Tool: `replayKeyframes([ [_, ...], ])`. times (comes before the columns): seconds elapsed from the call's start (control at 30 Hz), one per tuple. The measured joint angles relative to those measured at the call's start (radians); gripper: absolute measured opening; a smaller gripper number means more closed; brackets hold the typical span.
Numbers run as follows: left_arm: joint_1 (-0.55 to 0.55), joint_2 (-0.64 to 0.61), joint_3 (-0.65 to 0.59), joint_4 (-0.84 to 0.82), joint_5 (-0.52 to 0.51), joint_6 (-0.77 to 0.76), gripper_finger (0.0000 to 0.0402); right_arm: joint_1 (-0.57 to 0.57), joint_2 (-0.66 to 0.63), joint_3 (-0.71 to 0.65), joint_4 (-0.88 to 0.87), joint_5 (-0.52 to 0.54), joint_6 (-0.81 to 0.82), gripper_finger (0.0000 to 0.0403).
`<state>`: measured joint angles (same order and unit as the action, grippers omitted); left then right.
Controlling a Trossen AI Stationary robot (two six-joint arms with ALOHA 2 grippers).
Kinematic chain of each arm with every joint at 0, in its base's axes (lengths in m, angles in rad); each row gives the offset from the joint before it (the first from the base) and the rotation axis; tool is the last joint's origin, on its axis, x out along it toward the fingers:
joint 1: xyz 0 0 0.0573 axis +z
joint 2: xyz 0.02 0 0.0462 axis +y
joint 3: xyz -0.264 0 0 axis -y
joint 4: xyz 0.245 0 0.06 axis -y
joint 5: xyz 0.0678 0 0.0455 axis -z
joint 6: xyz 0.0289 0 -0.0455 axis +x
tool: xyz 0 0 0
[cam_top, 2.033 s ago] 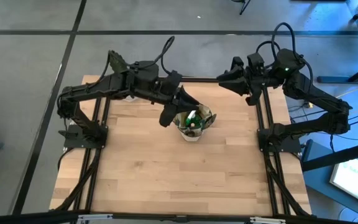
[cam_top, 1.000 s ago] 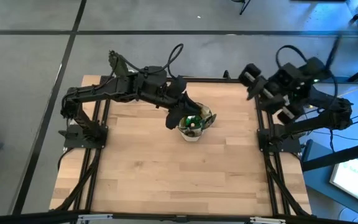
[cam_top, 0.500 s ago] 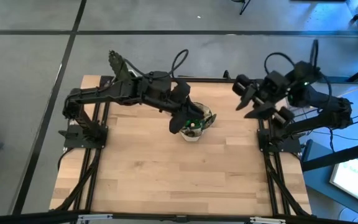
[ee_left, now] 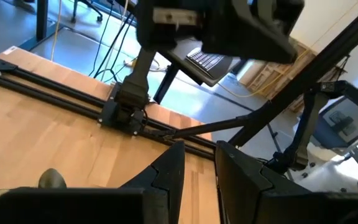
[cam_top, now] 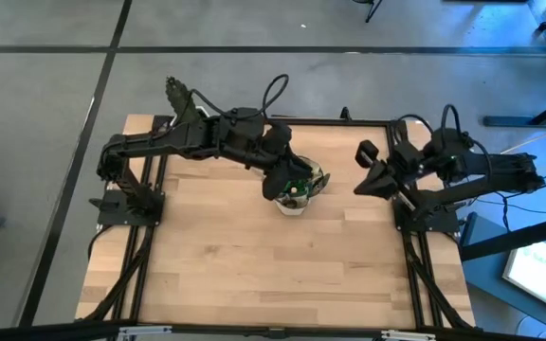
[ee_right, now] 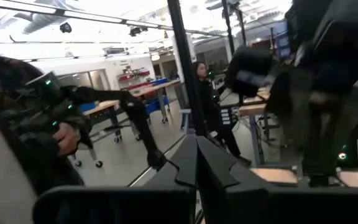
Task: Pick & Place Garden tools in Gardening bag
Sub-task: Return to Home Position
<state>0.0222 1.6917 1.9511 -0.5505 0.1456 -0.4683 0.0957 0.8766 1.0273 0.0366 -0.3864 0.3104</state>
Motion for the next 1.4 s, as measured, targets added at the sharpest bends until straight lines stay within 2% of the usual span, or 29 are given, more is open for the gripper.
replayKeyframes([
  [0.27,0.022,0.000,0.000,0.000,0.000,-0.001,0.0086,0.023,-0.150,-0.163,0.004,0.002,-0.044,0.0002],
  [0.53,0.034,0.000,0.000,0.000,-0.012,-0.008,0.0086,0.023,-0.376,-0.448,0.204,0.103,-0.010,0.0001],
  [0.63,0.036,0.000,0.000,0.000,-0.021,-0.009,0.0086,0.023,-0.449,-0.530,0.248,0.087,-0.004,0.0001],
  [0.8,0.042,0.002,0.000,0.000,-0.034,-0.020,0.0086,0.023,-0.542,-0.614,0.254,0.073,-0.010,0.0001],
  [1.07,0.041,0.015,0.000,-0.002,-0.043,-0.046,0.0086,0.022,-0.693,-0.745,0.263,0.154,0.003,0.0000],
  [1.4,0.047,0.015,0.000,0.000,-0.061,-0.052,0.0086,0.023,-0.838,-0.894,0.260,0.177,0.049,0.0000],
])
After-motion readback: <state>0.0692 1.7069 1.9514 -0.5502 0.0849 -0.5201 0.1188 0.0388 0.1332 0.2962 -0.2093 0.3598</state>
